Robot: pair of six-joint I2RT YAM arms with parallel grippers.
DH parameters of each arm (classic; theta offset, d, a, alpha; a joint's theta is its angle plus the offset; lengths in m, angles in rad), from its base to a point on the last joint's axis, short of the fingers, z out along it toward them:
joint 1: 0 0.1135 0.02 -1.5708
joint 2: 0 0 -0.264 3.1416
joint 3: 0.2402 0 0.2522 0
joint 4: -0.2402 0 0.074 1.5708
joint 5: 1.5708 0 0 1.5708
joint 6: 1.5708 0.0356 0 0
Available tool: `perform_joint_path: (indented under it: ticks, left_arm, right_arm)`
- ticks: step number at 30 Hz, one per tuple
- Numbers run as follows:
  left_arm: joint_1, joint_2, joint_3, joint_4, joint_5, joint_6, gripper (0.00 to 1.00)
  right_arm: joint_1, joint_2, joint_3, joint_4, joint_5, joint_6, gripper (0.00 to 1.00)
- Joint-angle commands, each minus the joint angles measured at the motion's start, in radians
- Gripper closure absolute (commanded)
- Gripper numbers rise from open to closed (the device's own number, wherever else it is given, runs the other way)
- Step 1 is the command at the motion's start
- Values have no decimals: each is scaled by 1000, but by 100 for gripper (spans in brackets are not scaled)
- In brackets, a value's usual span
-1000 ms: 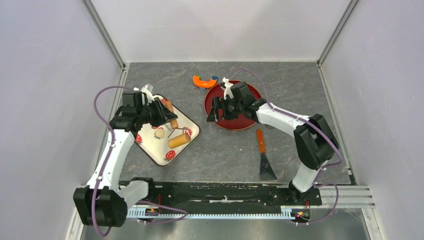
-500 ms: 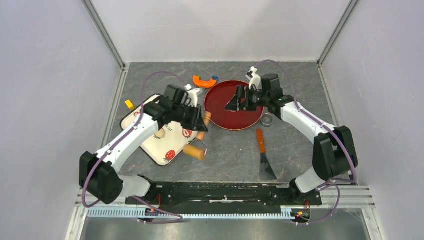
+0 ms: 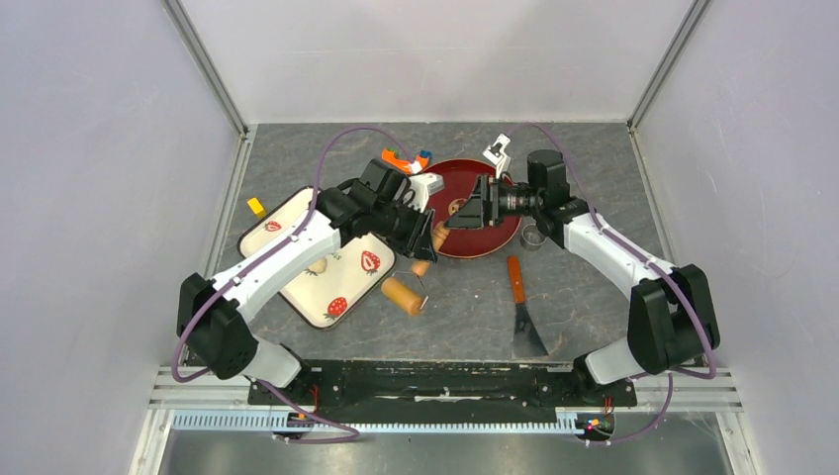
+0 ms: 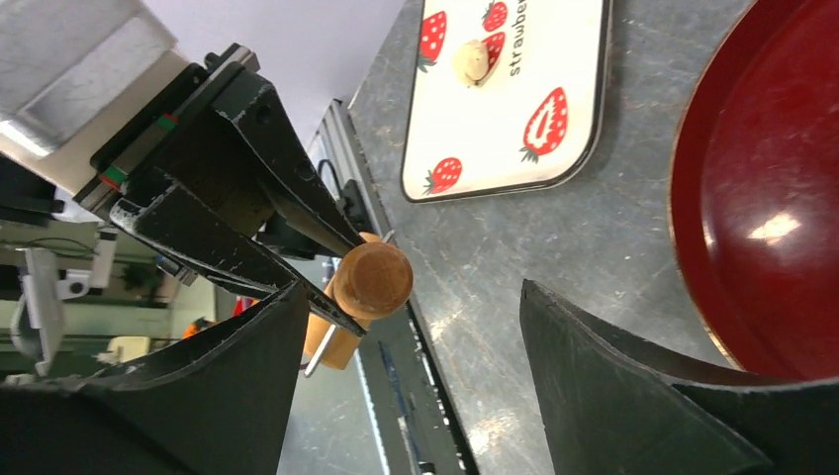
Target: Roll out the dumpling wrappers from the dough
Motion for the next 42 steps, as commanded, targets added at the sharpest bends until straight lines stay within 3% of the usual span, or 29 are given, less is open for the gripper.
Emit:
perform_joint_path:
  ticks: [1,10,15,24,28,32,34,35,38,42]
  left_arm:
    - [-39,-1,87,-55,-78,95,98]
    - [-136,2,146,-153,-309,193,98]
    - [-192,-2,173,-180,-404,269,98]
    - [-256,38,230,-241,-454,328,98]
    - [-269,44,237,-242,-464,326,98]
    - [-274,41,234,-241,-485,317,98]
    - [-274,36,232,-241,-487,309,98]
    - [-275,35,230,-242,-518,304,92]
    - [-275,18,210,-241,-538,284,59]
    - [-274,-37,140,-219,-563,257,42]
  right_arm:
    - [2,8,-18,142,-93,128,21]
    - [61,94,56,70,-149,129,26]
    - [105,127,89,-70,-177,36,32]
    - [144,137,90,-142,-234,-34,45]
    - [155,138,87,-148,-250,-50,64]
    - [159,133,76,-153,-266,-63,100]
    - [158,126,75,-154,-263,-69,100]
    - [159,124,74,-154,-258,-72,100]
    - [158,111,79,-157,-221,-75,100]
    - [149,89,88,-158,-155,-72,100]
